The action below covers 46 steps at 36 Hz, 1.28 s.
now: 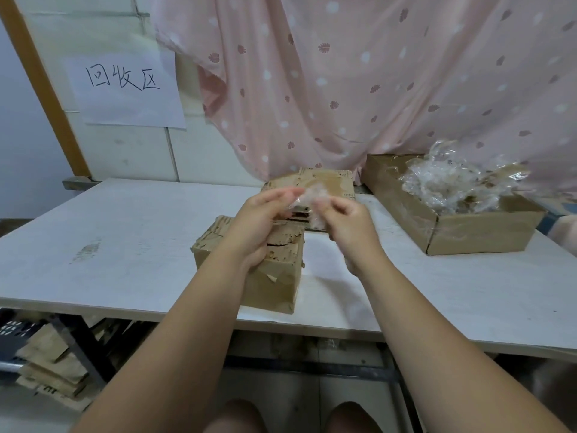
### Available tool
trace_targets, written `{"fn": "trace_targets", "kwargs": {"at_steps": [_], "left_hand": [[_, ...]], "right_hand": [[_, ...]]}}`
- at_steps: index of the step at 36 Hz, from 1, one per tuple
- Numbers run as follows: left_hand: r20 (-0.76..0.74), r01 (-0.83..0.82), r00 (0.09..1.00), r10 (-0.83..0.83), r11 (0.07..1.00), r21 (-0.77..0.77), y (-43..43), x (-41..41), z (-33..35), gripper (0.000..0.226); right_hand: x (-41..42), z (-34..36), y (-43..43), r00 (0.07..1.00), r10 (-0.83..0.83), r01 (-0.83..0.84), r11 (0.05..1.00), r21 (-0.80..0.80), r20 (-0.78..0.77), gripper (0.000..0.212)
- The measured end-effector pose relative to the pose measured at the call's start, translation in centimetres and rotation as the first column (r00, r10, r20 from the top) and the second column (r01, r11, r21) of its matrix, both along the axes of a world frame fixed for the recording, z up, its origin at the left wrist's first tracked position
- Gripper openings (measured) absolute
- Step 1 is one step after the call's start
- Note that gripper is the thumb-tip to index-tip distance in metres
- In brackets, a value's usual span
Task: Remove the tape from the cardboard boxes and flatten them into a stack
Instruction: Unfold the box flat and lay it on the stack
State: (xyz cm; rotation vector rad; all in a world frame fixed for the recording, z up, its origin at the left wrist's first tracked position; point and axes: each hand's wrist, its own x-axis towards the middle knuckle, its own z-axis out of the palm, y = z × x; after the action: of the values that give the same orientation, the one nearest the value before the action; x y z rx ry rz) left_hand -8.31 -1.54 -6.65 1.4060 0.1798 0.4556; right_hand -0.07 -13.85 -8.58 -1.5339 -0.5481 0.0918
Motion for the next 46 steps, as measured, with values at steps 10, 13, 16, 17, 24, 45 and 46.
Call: {"fn": "trace_targets", "kwargs": {"at_steps": [10, 13, 16, 17, 24, 45, 46], "left_hand": [[-0.112, -0.015, 0.991, 0.067, 0.910, 0.414, -0.9, 0.1, -0.4, 0.018], [-0.165, 0.106, 0.986, -0.012, 0.809, 0.579, -1.4, -0.1, -0.1, 0.016], [-0.209, 0.143, 0.978, -0.005, 0.743, 0.654, -1.8, 0.0, 0.0, 0.014], [-0.215, 0.146, 0.977, -0.001, 0.736, 0.661, -1.8, 0.0, 0.0, 0.014], [-0.214, 0.147, 0.977, -0.001, 0.730, 0.667, -1.8, 0.3, -0.1, 0.013], [-0.244, 0.170, 0.970, 0.000, 0.720, 0.673, -2.2, 0.7, -0.1, 0.016], [-0.241, 0.167, 0.970, -0.001, 0.725, 0.668, -2.1, 0.7, -0.1, 0.017]], "right_hand": [[6.9, -1.4, -6.0, 0.770, -0.512, 0.615, 0.755, -0.227, 0.381, 0.045], [9.6, -1.0, -8.3, 0.725, -0.539, 0.669, 0.699, -0.251, 0.429, 0.035], [11.7, -0.4, -10.1, 0.627, -0.490, 0.750, 0.589, -0.300, 0.606, 0.022], [12.3, -0.3, -10.5, 0.626, -0.487, 0.752, 0.583, -0.307, 0.609, 0.024], [15.1, -0.9, -12.0, 0.723, -0.530, 0.685, 0.634, -0.359, 0.444, 0.027], [15.2, -1.3, -10.4, 0.748, -0.552, 0.657, 0.540, -0.527, 0.367, 0.024], [15.0, -1.2, -10.1, 0.728, -0.605, 0.681, 0.581, -0.445, 0.324, 0.020]]}}
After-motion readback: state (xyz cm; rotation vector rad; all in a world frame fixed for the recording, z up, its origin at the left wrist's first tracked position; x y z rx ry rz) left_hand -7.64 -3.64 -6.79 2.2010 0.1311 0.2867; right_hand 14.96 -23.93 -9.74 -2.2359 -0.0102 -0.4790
